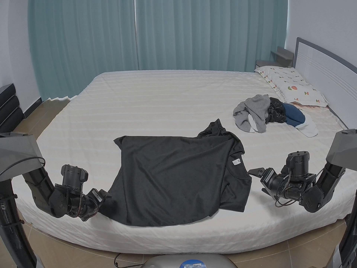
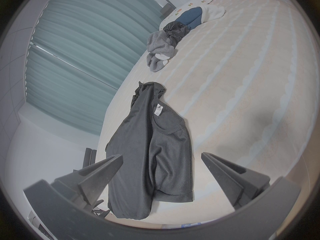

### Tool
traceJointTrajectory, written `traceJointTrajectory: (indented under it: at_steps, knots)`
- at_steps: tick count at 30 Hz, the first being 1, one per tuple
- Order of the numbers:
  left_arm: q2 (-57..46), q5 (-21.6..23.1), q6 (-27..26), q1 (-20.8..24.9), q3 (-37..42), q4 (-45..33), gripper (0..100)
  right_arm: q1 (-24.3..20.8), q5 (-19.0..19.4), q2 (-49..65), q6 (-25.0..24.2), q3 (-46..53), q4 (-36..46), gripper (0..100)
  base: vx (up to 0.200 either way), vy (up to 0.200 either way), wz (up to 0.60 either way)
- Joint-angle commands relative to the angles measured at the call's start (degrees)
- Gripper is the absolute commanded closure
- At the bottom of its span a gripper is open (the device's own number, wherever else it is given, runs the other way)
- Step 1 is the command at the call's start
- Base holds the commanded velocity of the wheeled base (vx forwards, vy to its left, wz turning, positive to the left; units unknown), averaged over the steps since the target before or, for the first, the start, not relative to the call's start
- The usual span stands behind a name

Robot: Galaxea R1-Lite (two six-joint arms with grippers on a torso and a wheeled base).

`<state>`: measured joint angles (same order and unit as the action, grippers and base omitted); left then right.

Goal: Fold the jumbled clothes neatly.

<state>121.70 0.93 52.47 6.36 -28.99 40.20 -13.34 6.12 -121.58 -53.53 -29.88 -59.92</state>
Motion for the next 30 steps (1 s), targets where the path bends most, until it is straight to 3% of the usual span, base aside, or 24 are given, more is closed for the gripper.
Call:
traceJointTrajectory:
  at_steps: [1,2,15,30]
  knots:
    - [3.02,-0.93,0.0,0.4,-0.63,1.72,0,-0.11,0.03,-0.68,0.0,-0.18,-0.02,0,0.0,0.0,0.0]
    - [3.11,-0.84,0.0,0.49,-0.72,2.16,100,-0.11,0.03,-0.85,0.0,-0.27,-0.02,0,0.0,0.0,0.0]
    - [2.14,-0.93,0.09,0.05,-0.28,2.25,100,-0.73,-0.06,-3.14,0.18,-0.97,-0.02,0,0.0,0.0,0.0]
    - [-13.59,-0.93,0.53,-5.92,-0.72,1.81,100,-2.57,-0.76,-11.23,1.67,-9.41,3.49,0,0.0,0.0,0.0]
